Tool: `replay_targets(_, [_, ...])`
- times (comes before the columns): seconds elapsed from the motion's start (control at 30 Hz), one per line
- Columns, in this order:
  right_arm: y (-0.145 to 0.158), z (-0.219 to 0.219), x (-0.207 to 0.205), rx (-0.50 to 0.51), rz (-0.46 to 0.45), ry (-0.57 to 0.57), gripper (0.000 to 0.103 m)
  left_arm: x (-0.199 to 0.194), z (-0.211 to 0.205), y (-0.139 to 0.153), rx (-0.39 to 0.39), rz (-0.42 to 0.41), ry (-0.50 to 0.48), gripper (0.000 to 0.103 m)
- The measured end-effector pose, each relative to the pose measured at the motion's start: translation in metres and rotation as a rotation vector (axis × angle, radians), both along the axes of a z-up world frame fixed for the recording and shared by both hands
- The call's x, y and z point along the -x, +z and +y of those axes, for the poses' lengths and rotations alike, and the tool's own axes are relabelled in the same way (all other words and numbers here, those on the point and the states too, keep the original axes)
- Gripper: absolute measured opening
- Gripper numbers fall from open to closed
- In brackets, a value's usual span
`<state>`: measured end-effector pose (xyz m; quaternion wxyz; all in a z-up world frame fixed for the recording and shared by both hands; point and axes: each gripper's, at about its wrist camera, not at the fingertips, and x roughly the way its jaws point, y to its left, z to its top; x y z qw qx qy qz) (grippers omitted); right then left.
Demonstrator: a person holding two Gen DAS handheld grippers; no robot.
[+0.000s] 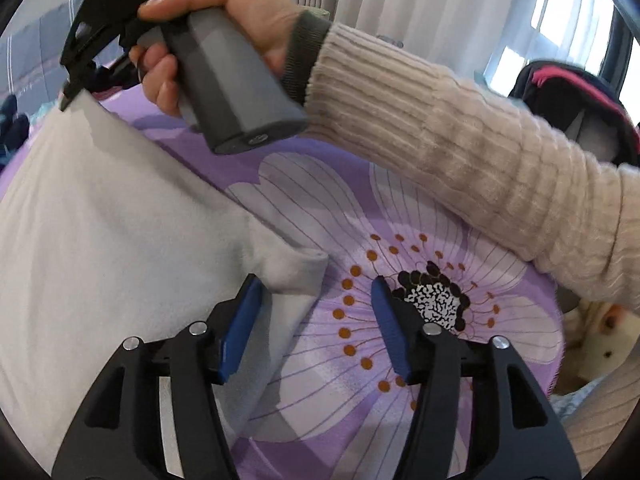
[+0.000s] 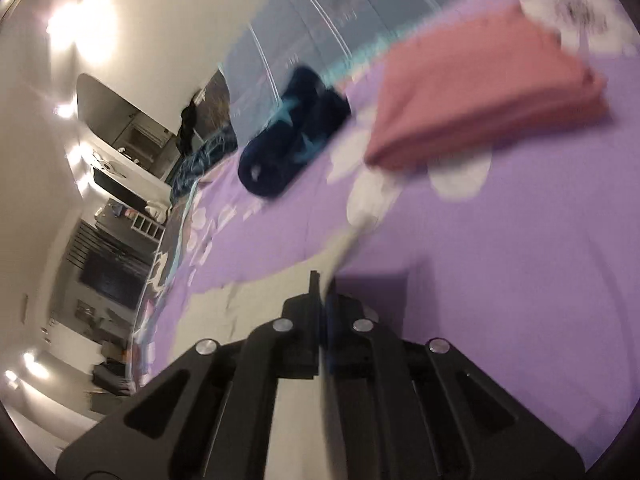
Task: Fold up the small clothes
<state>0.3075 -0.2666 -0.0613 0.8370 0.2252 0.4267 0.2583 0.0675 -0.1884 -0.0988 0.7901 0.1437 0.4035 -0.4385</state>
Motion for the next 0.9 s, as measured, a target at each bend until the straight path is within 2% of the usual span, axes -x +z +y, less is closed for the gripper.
replay_targets(0.07, [-0.007, -0.002, 0.000, 0.159, -0.017, -0.060, 0.002, 0.002, -0.003, 0.002, -0.016, -0.019, -0.006, 0.063])
replay_targets(0.1, [-0.013, -0.006, -0.003, 0.259, -0.015, -0.126, 0.000, 0.003, -0.003, 0.002, -0.019, -0.024, -0.007, 0.064])
replay_targets(0.13, [-0.016, -0.013, -0.003, 0.291, -0.010, -0.167, 0.000, 0.003, -0.004, 0.003, -0.015, -0.021, -0.007, 0.064])
replay_targets(0.17, [-0.017, -0.021, -0.002, 0.262, 0.006, -0.179, 0.000, 0.003, -0.003, 0.004, -0.010, -0.018, -0.007, 0.064])
replay_targets(0.2, [-0.017, -0.034, 0.001, 0.183, 0.036, -0.174, 0.004, 0.004, -0.002, 0.006, -0.005, -0.017, -0.006, 0.064])
replay_targets(0.27, [-0.004, -0.042, 0.017, 0.109, 0.028, -0.126, 0.004, 0.001, 0.003, 0.005, -0.006, -0.020, -0.006, 0.064])
replay_targets(0.37, [0.018, -0.025, 0.059, 0.061, -0.039, 0.092, 0.005, 0.002, -0.003, 0.005, -0.006, -0.022, -0.006, 0.064])
replay_targets(0.4, [0.020, -0.017, 0.077, 0.057, -0.043, 0.189, 0.009, 0.001, 0.000, 0.006, -0.004, -0.021, -0.006, 0.064])
replay_targets(0.43, [0.018, -0.008, 0.092, 0.089, -0.042, 0.246, 0.012, 0.001, 0.002, 0.006, -0.002, -0.022, -0.006, 0.064])
replay_targets(0.47, [0.013, -0.003, 0.101, 0.146, -0.038, 0.261, 0.021, 0.003, 0.002, 0.007, -0.002, -0.028, -0.005, 0.064])
replay_targets(0.5, [0.001, 0.004, 0.112, 0.287, -0.023, 0.253, 0.022, 0.007, 0.002, 0.008, -0.004, -0.037, -0.002, 0.064])
replay_targets(0.53, [-0.008, 0.006, 0.117, 0.369, -0.021, 0.244, 0.017, 0.010, 0.003, 0.011, -0.007, -0.057, 0.004, 0.063])
replay_targets(0.57, [-0.012, 0.004, 0.122, 0.395, -0.039, 0.228, 0.007, 0.014, 0.005, 0.015, -0.009, -0.075, 0.013, 0.063])
replay_targets(0.67, [0.000, -0.020, 0.136, 0.317, -0.011, 0.105, 0.005, 0.031, 0.026, 0.037, 0.040, -0.137, 0.045, 0.063])
replay_targets(0.7, [0.012, -0.025, 0.147, 0.304, -0.044, 0.066, 0.010, 0.036, 0.037, 0.044, 0.058, -0.153, 0.064, 0.063])
replay_targets(0.77, [0.032, -0.028, 0.165, 0.348, -0.124, 0.032, 0.014, 0.044, 0.070, 0.058, 0.086, -0.177, 0.145, 0.065])
replay_targets(0.8, [0.041, -0.025, 0.174, 0.367, -0.157, 0.034, 0.016, 0.045, 0.086, 0.063, 0.090, -0.185, 0.195, 0.074])
replay_targets(0.9, [0.059, -0.005, 0.202, 0.393, -0.221, 0.082, 0.022, 0.050, 0.151, 0.068, 0.071, -0.224, 0.429, 0.084])
